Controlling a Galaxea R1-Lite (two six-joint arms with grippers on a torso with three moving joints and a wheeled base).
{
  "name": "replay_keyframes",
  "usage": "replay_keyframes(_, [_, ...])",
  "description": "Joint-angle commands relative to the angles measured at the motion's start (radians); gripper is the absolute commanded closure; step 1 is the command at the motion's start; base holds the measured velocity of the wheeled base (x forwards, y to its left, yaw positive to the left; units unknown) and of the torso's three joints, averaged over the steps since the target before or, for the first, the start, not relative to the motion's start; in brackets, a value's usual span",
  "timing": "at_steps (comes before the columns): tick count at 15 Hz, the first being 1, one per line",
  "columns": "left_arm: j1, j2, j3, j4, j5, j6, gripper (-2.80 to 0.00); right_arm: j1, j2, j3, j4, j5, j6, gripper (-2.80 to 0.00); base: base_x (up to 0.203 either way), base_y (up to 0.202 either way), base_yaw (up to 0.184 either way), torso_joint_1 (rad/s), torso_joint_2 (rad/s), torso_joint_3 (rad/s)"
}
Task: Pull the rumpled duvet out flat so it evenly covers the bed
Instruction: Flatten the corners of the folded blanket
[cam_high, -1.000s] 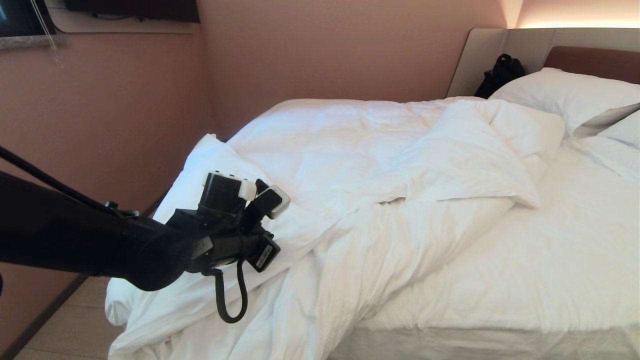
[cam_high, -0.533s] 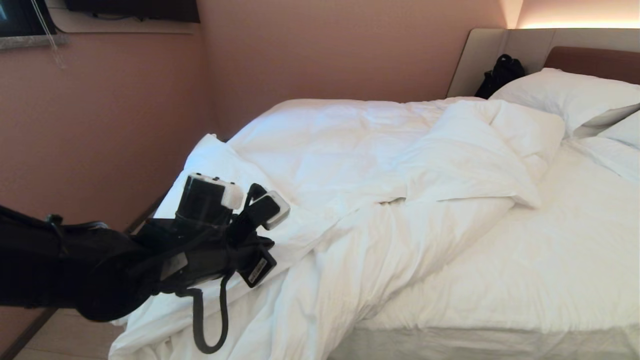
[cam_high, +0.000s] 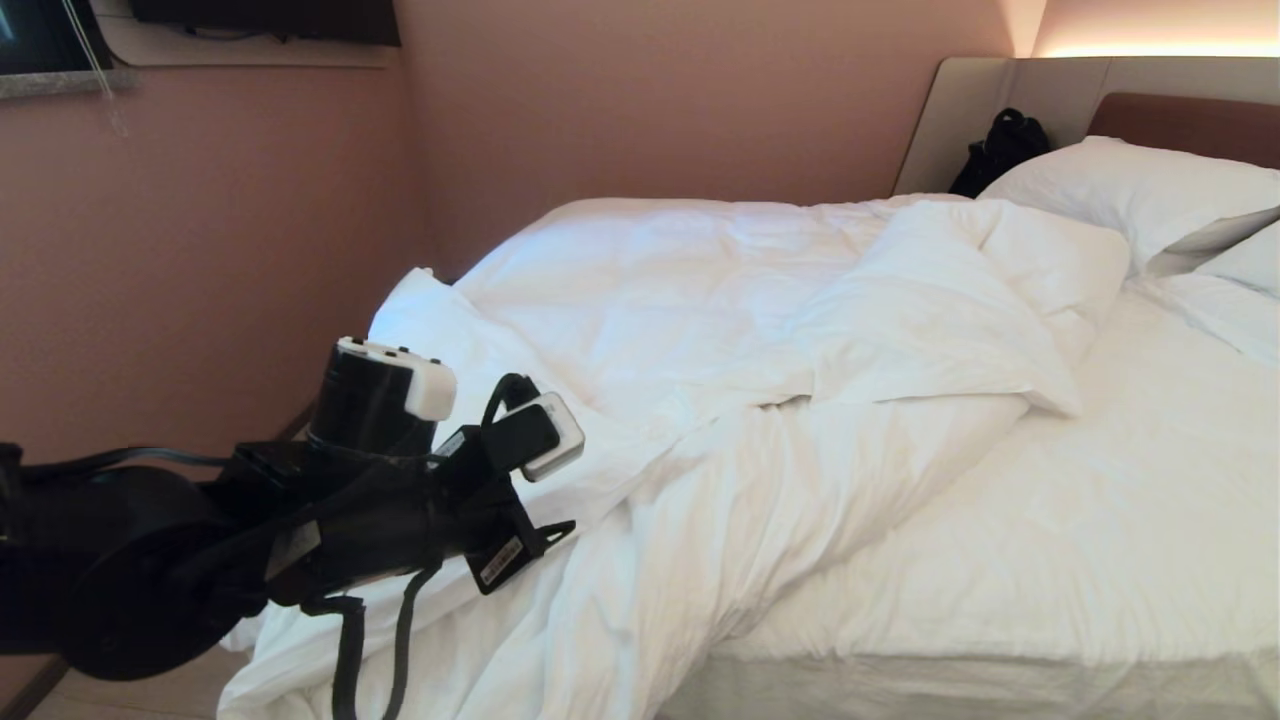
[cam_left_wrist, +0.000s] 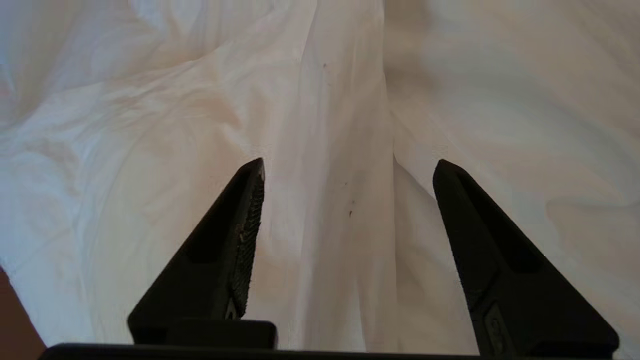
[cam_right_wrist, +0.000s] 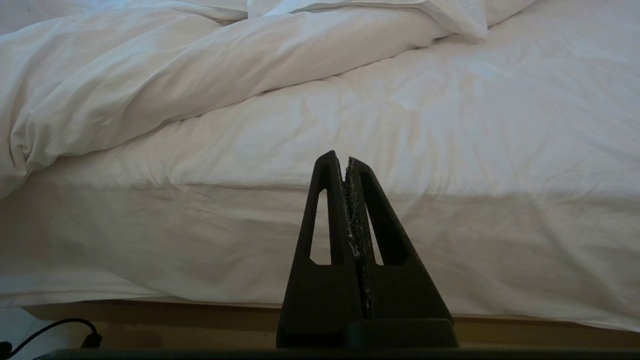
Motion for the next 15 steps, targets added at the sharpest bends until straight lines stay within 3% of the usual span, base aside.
replay_keyframes(1, [-0.002, 0.060, -0.031, -0.004, 0.001, 0.018, -2.80, -0.001, 0.001, 0.000, 0.001, 0.000, 0.000, 0.00, 0.000, 0.000, 0.000, 0.000, 0.00, 0.000])
replay_keyframes(4, [-0.001, 0.182, -0.081, -0.010, 0.002, 0.026, -2.80, -0.001, 0.000, 0.000, 0.001, 0.000, 0.000, 0.00, 0.000, 0.000, 0.000, 0.000, 0.00, 0.000])
replay_keyframes(14, [0.013, 0.336, -0.187, -0.025, 0.013, 0.026, -2.80, -0.001, 0.000, 0.000, 0.001, 0.000, 0.000, 0.00, 0.000, 0.000, 0.000, 0.000, 0.00, 0.000])
replay_keyframes(15, [0.019, 0.337, -0.189, -0.049, 0.037, 0.023, -2.80, 0.000, -0.001, 0.000, 0.000, 0.000, 0.000, 0.00, 0.000, 0.000, 0.000, 0.000, 0.00, 0.000])
